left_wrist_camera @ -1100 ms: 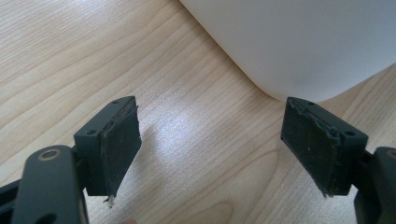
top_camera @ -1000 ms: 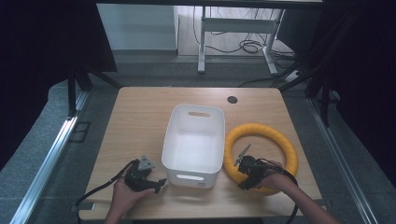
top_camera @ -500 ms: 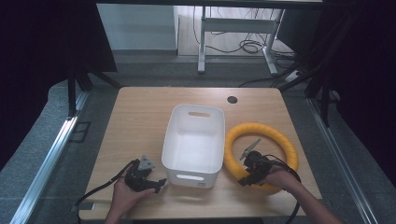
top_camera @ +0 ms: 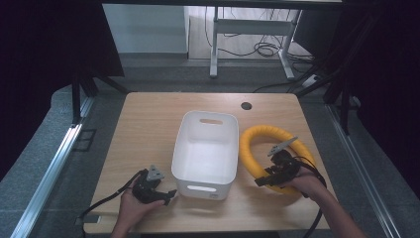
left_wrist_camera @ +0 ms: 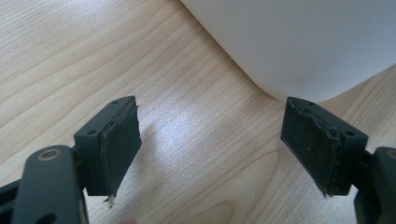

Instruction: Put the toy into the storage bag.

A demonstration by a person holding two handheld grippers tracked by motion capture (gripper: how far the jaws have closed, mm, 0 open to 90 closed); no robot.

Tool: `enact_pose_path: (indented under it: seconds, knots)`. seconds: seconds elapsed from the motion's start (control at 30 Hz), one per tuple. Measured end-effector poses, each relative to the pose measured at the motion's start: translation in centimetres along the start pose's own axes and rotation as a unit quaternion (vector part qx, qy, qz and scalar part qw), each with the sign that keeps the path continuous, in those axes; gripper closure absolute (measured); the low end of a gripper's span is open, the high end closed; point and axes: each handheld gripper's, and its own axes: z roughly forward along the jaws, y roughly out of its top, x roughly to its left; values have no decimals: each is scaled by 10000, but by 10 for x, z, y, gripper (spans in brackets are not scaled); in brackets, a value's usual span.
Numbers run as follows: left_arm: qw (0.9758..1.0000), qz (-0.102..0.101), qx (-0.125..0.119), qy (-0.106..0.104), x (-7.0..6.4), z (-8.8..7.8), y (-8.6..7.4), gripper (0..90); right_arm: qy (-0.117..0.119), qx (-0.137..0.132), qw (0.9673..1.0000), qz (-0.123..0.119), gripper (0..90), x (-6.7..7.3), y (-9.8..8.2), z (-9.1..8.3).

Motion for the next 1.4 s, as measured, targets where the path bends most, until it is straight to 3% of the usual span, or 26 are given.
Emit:
enact_pose_path:
  seconds: [0.3,0.63,0.93,1.4]
  knots:
    - [10000,36,36,10,0,0,0,198,55,-551,9984,81,508,-5,-1,-15]
    - [10000,51,42,11,1,0,0,199,53,-788,9967,209,508,-7,-1,-20]
    - [10000,45,37,16,1,0,0,198,9,-1281,9910,397,508,-12,-2,-37]
    - [10000,46,37,19,1,0,0,199,-54,-1772,9827,528,509,-17,-7,-58]
